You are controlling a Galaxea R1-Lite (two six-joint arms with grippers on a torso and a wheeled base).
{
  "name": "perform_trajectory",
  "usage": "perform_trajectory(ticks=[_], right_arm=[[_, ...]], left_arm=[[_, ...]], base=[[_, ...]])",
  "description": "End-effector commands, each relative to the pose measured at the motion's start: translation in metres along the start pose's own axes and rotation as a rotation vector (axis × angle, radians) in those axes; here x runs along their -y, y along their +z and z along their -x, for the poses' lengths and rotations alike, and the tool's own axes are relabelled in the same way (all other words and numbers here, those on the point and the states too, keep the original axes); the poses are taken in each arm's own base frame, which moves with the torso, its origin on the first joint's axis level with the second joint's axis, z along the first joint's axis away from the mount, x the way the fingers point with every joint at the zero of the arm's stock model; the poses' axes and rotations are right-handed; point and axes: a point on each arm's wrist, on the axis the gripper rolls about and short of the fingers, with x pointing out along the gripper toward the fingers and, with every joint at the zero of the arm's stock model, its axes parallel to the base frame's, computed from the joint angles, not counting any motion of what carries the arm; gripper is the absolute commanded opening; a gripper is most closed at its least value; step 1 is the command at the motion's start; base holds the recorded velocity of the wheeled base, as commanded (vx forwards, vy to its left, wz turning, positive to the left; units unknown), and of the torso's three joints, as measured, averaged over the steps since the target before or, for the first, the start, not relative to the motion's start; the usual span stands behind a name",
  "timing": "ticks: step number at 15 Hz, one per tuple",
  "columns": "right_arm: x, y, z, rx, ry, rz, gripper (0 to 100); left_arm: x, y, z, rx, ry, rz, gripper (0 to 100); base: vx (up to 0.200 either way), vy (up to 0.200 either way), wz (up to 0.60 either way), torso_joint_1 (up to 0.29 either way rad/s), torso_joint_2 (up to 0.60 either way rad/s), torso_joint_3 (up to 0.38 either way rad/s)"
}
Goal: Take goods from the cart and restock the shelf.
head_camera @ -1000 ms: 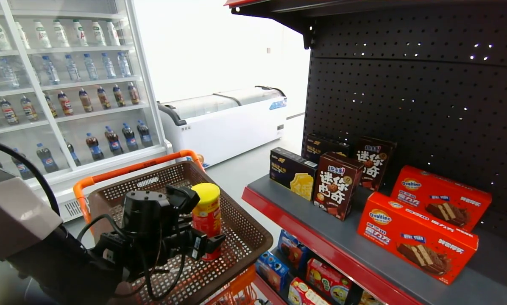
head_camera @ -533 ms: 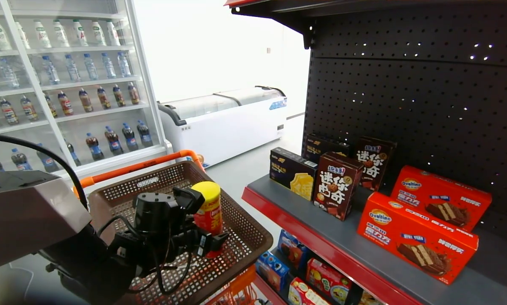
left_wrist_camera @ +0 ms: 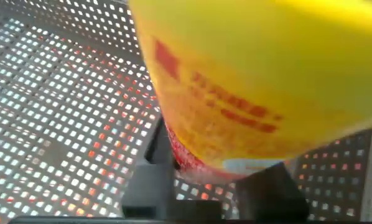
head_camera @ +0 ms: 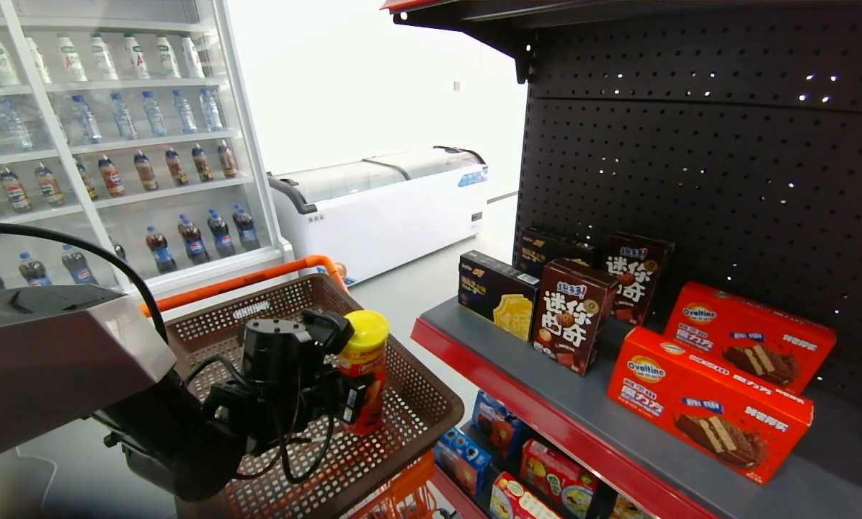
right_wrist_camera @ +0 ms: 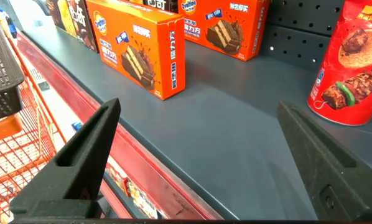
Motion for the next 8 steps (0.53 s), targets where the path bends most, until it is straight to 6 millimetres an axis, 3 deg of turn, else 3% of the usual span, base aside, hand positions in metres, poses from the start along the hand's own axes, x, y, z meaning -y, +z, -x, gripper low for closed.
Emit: perform_trajectory(ticks=[1,3,8], right_arm=[[0.000,0.000,0.000,0.000,0.002,0.000,100],[0.000,0.000,0.000,0.000,0.000,0.000,100],[0.000,0.000,0.000,0.000,0.000,0.000,100]], left_arm=[[-0.001,0.002,0.001,0.007,0.004,-0.015,0],[-0.001,0.011,0.004,0.038,0.021,-0.038,0],[-0.006,0.069,0.038,0.069,-0.005,-0.030,0]], base=[[0.000,0.000,0.00,0.000,0.00,0.000],[0.000,0.000,0.00,0.000,0.00,0.000],[0.000,0.000,0.00,0.000,0.00,0.000]])
